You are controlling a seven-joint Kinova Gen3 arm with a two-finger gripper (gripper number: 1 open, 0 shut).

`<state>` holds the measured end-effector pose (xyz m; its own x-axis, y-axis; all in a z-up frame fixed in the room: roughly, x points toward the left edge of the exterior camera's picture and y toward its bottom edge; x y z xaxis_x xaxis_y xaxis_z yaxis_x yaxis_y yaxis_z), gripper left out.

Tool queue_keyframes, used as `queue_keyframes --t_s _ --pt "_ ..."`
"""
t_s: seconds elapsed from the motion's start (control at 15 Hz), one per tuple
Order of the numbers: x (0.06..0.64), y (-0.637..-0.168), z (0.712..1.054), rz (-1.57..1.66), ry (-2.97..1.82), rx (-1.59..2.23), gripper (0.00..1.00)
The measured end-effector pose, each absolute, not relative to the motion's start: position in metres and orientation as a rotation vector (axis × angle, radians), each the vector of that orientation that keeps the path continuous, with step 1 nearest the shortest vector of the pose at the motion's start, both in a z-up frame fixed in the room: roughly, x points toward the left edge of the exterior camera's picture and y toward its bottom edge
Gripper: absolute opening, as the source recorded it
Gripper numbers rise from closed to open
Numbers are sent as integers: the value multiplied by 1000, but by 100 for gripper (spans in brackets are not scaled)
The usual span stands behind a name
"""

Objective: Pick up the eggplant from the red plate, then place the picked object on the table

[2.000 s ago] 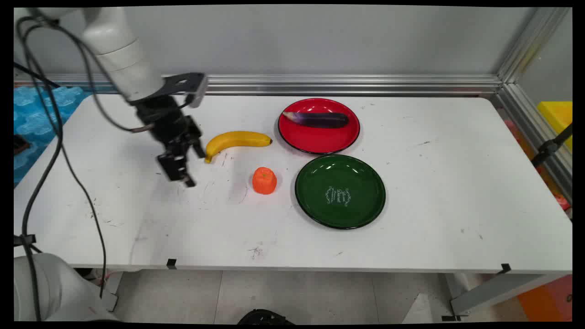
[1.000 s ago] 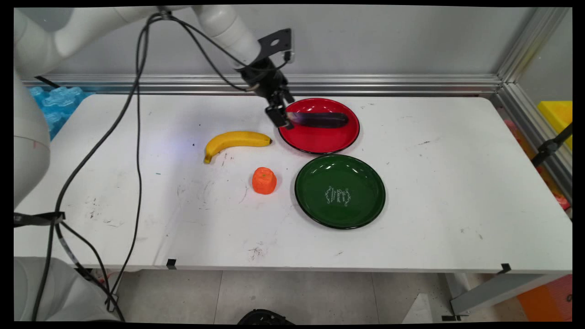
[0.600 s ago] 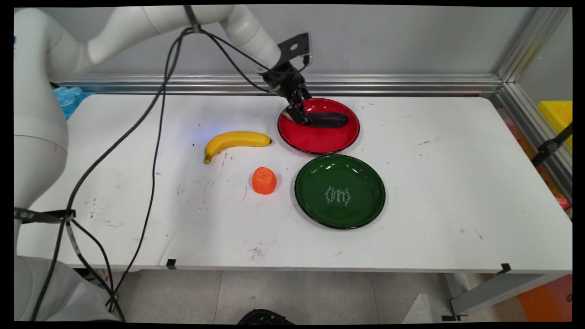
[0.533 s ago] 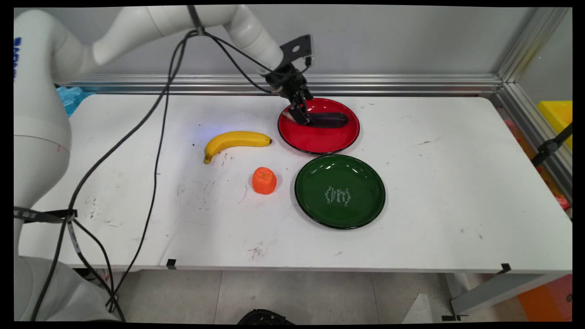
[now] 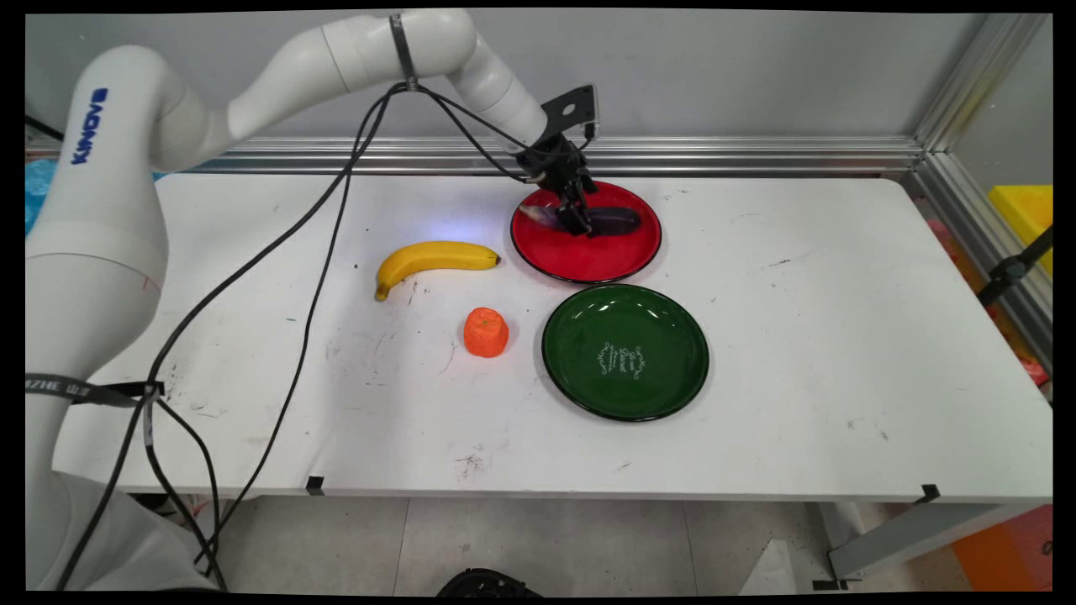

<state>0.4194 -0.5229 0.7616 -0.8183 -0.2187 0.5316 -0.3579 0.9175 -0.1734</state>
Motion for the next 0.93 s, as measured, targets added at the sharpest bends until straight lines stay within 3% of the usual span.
queue_keyframes --t_s 0.27,0.33,0.93 --pt "416 -534 750 348 -2555 399 100" --pt "416 -536 747 342 -2556 396 0" --pt "408 -539 749 302 -2561 371 0"
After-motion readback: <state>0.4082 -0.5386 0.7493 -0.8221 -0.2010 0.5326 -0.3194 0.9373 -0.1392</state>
